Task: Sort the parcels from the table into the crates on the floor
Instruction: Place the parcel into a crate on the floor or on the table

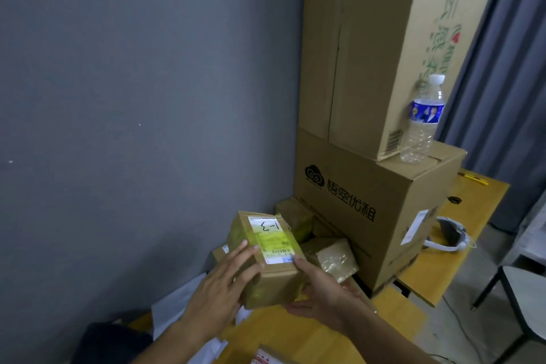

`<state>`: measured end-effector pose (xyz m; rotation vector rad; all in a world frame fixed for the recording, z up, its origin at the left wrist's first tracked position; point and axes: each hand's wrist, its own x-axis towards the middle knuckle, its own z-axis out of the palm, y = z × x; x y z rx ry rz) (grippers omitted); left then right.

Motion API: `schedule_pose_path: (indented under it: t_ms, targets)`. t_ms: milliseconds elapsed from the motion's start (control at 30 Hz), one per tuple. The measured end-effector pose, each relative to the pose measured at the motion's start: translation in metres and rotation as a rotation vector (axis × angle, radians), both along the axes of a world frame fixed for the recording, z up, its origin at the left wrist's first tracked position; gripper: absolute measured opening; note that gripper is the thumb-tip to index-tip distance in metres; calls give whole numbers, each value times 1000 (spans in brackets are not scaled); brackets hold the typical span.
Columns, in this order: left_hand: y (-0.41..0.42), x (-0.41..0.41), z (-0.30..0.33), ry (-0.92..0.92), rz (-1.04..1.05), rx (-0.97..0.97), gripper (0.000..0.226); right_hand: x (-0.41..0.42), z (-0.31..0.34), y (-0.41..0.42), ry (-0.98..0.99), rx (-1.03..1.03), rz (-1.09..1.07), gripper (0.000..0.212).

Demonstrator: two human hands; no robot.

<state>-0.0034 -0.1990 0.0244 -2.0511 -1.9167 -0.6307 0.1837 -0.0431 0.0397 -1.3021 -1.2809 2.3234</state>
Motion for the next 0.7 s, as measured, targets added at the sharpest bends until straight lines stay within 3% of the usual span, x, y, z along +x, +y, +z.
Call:
schedule_pose_path:
  t_ms: [100, 233, 267, 333, 433, 600, 700]
  targets:
    - [-8, 2, 10, -194, 168, 58, 93, -9, 9, -7, 55, 99, -106, 44]
    - [-4, 12, 40, -1104, 363, 46, 34, -8, 29, -18, 58, 229, -163, 33]
    - [0, 10, 44, -1298, 382, -14, 30, -7, 35, -21, 62, 250, -166, 28]
    - [6, 9, 47, -1571, 342, -176, 53, -6, 40, -28, 94, 290, -171, 25]
    - [8, 15, 50, -1629, 271, -281, 61, -6, 41, -31, 74, 363, -164, 33]
    - [11, 9, 55, -1657, 229, -254, 53, 2, 49, -30, -96, 425, -18, 43]
    - [7, 1, 68, -1520, 183, -207, 43, 9, 55, -17, -179, 592, 79, 78]
